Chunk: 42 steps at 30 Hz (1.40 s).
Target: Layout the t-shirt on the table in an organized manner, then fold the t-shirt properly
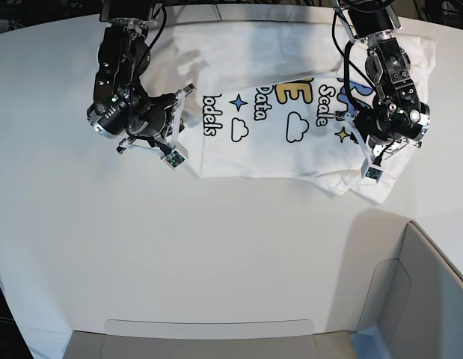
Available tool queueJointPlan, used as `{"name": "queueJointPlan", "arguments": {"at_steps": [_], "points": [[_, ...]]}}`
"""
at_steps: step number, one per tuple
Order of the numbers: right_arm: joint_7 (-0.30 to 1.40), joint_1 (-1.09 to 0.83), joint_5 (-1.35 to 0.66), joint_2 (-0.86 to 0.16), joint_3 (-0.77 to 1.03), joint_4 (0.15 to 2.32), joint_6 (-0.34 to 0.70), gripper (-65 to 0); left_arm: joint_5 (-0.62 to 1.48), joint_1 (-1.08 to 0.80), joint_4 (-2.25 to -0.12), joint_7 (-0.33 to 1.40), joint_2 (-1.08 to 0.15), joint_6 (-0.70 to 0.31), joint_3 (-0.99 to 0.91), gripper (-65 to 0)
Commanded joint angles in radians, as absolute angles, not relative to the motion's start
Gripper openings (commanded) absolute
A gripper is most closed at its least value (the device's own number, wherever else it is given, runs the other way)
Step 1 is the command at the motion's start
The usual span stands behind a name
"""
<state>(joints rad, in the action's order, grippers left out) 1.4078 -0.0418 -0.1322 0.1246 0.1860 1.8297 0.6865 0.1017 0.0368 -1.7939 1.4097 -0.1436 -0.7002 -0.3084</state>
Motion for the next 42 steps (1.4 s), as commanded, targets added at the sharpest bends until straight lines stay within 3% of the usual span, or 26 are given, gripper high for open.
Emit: {"name": "queueJointPlan", "arguments": {"at_steps": [1, 11, 22, 26, 32, 36, 42], "points": [[1.396, -0.007, -0.143, 0.125, 0.183, 1.845, 0.698, -65.0, 0.102, 0.053, -1.811, 1.396, -0.151, -0.698, -0.309, -48.0], [1.396, 0.094, -0.142, 0.102, 0.197, 2.045, 0.698, -65.0, 0.102, 0.053, -1.811, 1.396, -0.151, -0.698, -0.309, -48.0], [1.396, -0.039, -0.143, 0.079, 0.418, 2.035, 0.698, -65.0, 0.047, 0.213, -1.813, 1.396, -0.151, -0.698, -0.309, -47.9], [1.396, -0.074, -0.142, 0.061, 0.418, 2.032, 0.698, -65.0, 0.041, 0.266, -1.797, 1.27, -0.157, -0.698, -0.259, -47.3], [1.396, -0.081, -0.142, 0.053, 0.42, 2.029, 0.698, -65.0, 0.041, 0.317, -1.659, 1.241, -0.234, -0.698, -0.143, -36.3], [1.396, -0.087, -0.142, 0.047, 0.421, 2.029, 0.698, -65.0, 0.047, 0.346, -1.586, 1.239, -0.232, -0.671, -0.255, -36.0], [1.396, -0.096, -0.14, 0.05, 0.421, 2.029, 0.698, -65.0, 0.048, 0.458, -1.452, 1.236, -0.179, -0.682, -0.676, -35.9]]}}
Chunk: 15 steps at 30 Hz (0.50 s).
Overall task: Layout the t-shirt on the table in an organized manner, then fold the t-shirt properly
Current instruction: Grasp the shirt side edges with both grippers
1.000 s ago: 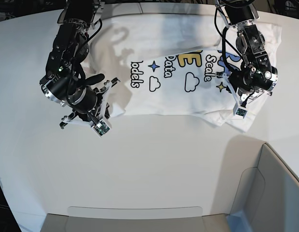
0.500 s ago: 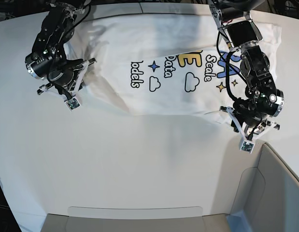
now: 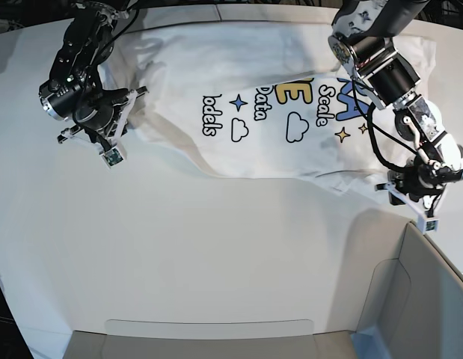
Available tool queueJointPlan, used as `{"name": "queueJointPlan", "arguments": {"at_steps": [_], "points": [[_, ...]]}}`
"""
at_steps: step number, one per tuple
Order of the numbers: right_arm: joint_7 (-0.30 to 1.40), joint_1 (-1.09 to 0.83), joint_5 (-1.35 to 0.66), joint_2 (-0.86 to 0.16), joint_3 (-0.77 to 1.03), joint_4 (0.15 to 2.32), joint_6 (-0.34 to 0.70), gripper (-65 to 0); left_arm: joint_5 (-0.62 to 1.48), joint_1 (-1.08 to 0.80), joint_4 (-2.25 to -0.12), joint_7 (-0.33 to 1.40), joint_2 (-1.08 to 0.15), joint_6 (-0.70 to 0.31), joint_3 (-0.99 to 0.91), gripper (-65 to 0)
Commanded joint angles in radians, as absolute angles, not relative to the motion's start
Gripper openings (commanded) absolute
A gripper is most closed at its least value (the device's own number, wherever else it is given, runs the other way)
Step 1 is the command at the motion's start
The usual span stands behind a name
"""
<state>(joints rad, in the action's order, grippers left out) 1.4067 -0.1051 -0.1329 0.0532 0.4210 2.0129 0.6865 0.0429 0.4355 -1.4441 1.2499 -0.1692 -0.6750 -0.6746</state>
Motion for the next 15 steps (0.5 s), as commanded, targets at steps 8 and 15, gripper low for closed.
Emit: {"name": "queueJointPlan", "arguments": {"at_steps": [8, 15], "points": [[1.396, -0.096, -0.14, 0.05, 0.421, 2.029, 0.698, -65.0, 0.048, 0.516, -1.222, 1.233, -0.191, -0.698, -0.792, -35.9], [1.396, -0.096, -0.14, 0.047, 0.421, 2.029, 0.698, -65.0, 0.048, 0.542, -1.191, 1.225, -0.196, -0.698, -0.8, -36.0]]}}
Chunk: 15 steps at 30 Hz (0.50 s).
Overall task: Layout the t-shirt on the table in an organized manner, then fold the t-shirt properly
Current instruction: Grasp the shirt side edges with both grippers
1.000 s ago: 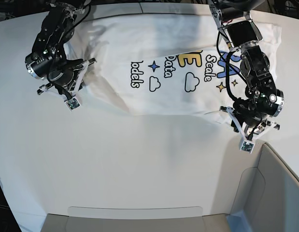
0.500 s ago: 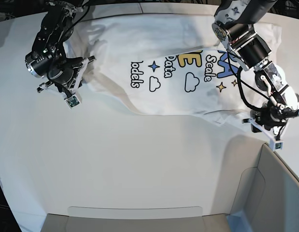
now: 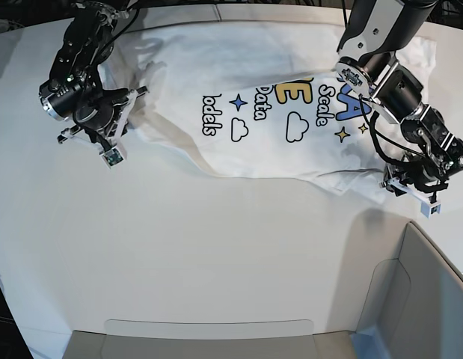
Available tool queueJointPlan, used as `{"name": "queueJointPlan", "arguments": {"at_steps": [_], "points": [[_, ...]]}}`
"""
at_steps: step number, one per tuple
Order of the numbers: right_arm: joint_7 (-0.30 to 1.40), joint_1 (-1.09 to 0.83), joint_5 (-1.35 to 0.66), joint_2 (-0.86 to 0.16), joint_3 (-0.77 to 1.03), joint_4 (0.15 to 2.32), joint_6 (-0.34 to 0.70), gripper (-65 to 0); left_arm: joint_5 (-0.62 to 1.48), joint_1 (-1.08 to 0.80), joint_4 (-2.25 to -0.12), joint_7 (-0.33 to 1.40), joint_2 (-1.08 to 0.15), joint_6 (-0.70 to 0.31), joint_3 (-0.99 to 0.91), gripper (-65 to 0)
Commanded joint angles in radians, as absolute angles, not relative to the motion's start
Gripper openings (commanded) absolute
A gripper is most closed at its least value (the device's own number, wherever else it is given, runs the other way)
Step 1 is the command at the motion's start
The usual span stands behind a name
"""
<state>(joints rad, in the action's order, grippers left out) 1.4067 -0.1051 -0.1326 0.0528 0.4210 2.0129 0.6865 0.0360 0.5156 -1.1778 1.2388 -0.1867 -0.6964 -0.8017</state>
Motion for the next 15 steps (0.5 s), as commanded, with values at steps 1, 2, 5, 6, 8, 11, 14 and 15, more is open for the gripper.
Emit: {"name": "queueJointPlan", "arguments": {"at_steps": [1, 2, 5, 6, 8, 11, 14, 15], "points": [[1.396, -0.096, -0.14, 0.047, 0.421, 2.029, 0.698, -65.0, 0.048, 0.542, -1.191, 1.218, -0.196, -0.698, -0.8, -36.0], [1.396, -0.096, -0.14, 0.047, 0.421, 2.029, 0.698, -65.0, 0.048, 0.542, -1.191, 1.21, -0.196, -0.698, -0.8, -36.1], [1.396, -0.096, -0.14, 0.047, 0.421, 2.029, 0.698, -65.0, 0.048, 0.542, -1.188, 1.193, -0.189, -0.698, -0.792, -36.1], [1.396, -0.096, -0.14, 0.047, 0.421, 2.029, 0.698, -65.0, 0.048, 0.542, -1.181, 1.193, -0.189, -0.698, -0.792, -36.1], [1.396, -0.096, -0.14, 0.047, 0.421, 2.029, 0.698, -65.0, 0.048, 0.542, -1.161, 1.191, -0.188, -0.698, -0.797, -36.1], [1.396, -0.096, -0.14, 0.047, 0.421, 2.029, 0.698, -65.0, 0.048, 0.542, -1.148, 1.184, -0.191, -0.698, -0.799, -36.1], [1.396, -0.096, -0.14, 0.047, 0.421, 2.029, 0.698, -65.0, 0.048, 0.542, -1.147, 1.167, -0.189, -0.698, -0.799, -36.1], [1.396, -0.096, -0.14, 0.047, 0.421, 2.029, 0.698, -65.0, 0.048, 0.542, -1.147, 1.167, -0.189, -0.698, -0.799, -36.1]]}}
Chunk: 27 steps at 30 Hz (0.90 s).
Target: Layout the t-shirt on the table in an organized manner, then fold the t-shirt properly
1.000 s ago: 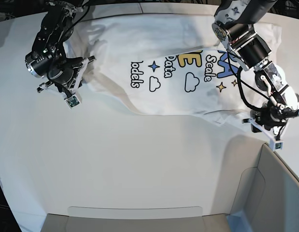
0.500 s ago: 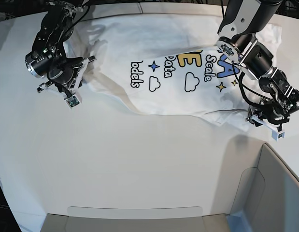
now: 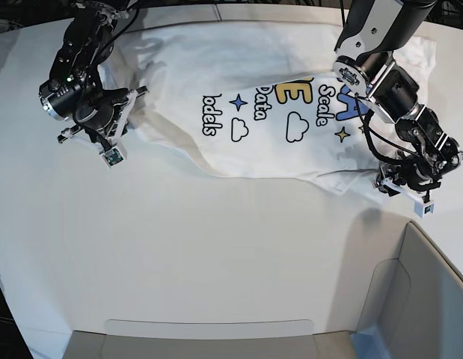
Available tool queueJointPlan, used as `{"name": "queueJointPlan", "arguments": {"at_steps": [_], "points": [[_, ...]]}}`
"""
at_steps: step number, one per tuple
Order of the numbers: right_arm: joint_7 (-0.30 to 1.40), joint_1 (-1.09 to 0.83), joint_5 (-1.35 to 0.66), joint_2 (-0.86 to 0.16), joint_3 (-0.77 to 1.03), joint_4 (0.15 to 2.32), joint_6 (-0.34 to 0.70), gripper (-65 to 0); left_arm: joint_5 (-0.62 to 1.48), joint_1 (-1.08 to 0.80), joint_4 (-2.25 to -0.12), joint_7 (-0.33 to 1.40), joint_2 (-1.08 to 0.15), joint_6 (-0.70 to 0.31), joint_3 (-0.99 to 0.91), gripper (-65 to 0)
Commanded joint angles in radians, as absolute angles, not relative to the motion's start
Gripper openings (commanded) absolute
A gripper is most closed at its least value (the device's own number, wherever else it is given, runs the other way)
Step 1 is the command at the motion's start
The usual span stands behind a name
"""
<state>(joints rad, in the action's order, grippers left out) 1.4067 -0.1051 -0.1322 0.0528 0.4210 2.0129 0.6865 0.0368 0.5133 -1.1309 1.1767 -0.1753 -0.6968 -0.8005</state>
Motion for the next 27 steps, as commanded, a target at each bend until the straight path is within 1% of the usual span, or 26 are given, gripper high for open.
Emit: {"name": "queueJointPlan", "arguments": {"at_steps": [1, 7, 10, 16, 19, 22, 27], "points": [[1.396, -0.096, -0.14, 0.047, 0.421, 2.029, 0.698, -65.0, 0.048, 0.542, -1.147, 1.167, -0.188, -0.698, -0.799, -36.1], [1.396, -0.096, -0.14, 0.047, 0.421, 2.029, 0.698, -65.0, 0.05, 0.542, -1.147, 1.165, -0.174, -0.698, -0.796, -37.0], [1.396, -0.096, -0.14, 0.047, 0.421, 2.029, 0.698, -65.0, 0.05, 0.542, -1.142, 1.165, -0.173, -0.698, -0.794, -41.5], [1.396, -0.096, -0.14, 0.045, 0.421, 2.029, 0.698, -65.0, 0.05, 0.568, -1.009, 1.165, -0.182, -0.698, -0.796, -53.9], [1.396, -0.096, -0.14, 0.045, 0.421, 2.029, 0.698, -65.0, 0.05, 0.576, -0.997, 1.17, -0.183, -0.698, -0.796, -58.2], [1.396, -0.09, -0.14, 0.045, 0.421, 2.029, 0.698, -65.0, 0.05, 0.578, -0.997, 1.184, -0.185, -0.698, -0.796, -59.9], [1.396, -0.061, -0.14, 0.028, 0.421, 2.029, 0.698, -65.0, 0.05, 0.616, -0.998, 1.231, -0.229, -0.698, -0.796, -60.0]]}}
